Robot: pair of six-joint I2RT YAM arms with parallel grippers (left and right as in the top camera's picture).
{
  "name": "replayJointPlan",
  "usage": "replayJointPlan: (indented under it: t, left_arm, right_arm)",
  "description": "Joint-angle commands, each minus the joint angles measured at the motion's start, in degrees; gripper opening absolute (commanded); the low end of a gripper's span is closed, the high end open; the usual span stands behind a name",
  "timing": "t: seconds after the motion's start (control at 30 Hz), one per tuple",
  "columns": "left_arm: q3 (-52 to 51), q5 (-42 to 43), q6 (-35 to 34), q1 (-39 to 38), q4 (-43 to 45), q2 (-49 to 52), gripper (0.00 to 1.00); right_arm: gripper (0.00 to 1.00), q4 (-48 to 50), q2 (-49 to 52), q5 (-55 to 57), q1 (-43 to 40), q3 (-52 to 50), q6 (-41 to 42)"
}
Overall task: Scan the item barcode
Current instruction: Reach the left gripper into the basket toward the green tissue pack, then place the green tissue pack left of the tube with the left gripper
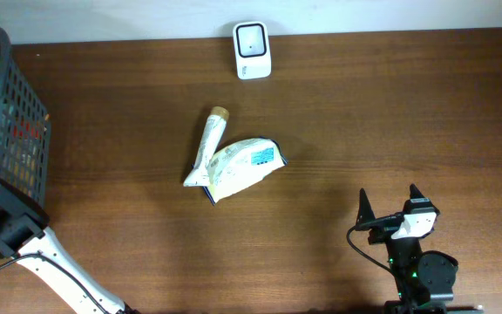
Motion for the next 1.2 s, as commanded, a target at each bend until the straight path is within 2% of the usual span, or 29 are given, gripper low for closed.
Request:
replayJointPlan:
  t: [0.0,0.03,0.13,0.2,0.23,0.27,0.37,0.4,0.43,0.57,0.67,0.87,0.97,1.07,1.17]
  left_arm:
    - [0.04,-2.36,-0.79,0.92,0.85,3.58,0.54]
    - [0.02,-2.34,-0.79,0.94,1.18,4.13,0.49]
    - [0.04,-2.36,-0.57,0.96,0.79,6.01,0.53]
    - [0.04,-2.32,-0.59,1.20,0.79,7.15,0.82]
    - [0.04,-2.32,-0.59,1.22,0.79,7.37,0.87]
    - [0.04,-2.34,-0.57,1.22,1.05,7.63,0.85]
    - [0.02,-2.12,-0.59,1.55,2.27,7.93,0.38]
    - [0.04,-2.12,-0.57,1.55,2.36,7.93,0.29]
    - [0.04,-2.12,-0.57,1.55,2.25,7.93,0.00]
    - [0.33,-2.12,-0.57,1.55,-4.15,6.91,0.00]
    - [2.91,-2.05,-0.59,1.27,-9.29,2.27,0.00]
    - [3.87,5.25,-0.66,1.29,-11.76,-11.30,0.00]
    - [3.69,6.64,-3.26,1.33,-14.36,-11.15,0.00]
    - [3.74,11.04,-3.32,0.87,-16.55,-11.76,0.00]
    - [3.82,10.99,-3.08,-0.46,-17.25,-14.67,0.00]
  right_arm:
    - [0.99,-0.17,-0.37,-0.72,-0.31,-0.37,-0.02]
    - [0.99,-0.20,-0.37,-0.72,-0.31,-0.37,-0.02]
    - [0.99,-0.17,-0.37,-0.72,-0.31,-0.37,-0.02]
    - [0.99,-0.17,-0.37,-0.72,-0.31,-0.37,-0.02]
    - [0.99,-0.20,-0.37,-0.72,-0.31,-0.37,0.00]
    - [0.99,-0.20,-0.37,-0.72,-0.31,-0.37,-0.02]
    - [0.99,-0.20,-0.37,-0.72,-0.31,-0.37,-0.02]
    - [0.99,-0.20,-0.37,-0.72,-0.31,-0.37,-0.02]
    - [0.99,-0.17,-0.37,-0.72,-0.31,-0.37,-0.02]
    - [0.99,-0.20,-0.37,-0.72,-0.31,-0.37,0.00]
    - [0.99,-0.20,-0.37,-0.72,-0.31,-0.37,-0.02]
    - [0.99,-0.20,-0.37,-0.72,-0.31,-0.37,-0.02]
    - [0.99,-0.20,-0.37,-0.72,-0.31,-0.37,0.00]
    - [0.99,-0.20,-0.37,-0.72,-0.31,-0.37,-0.02]
    - [0.99,-0.20,-0.37,-0.72,-0.31,-0.37,-0.02]
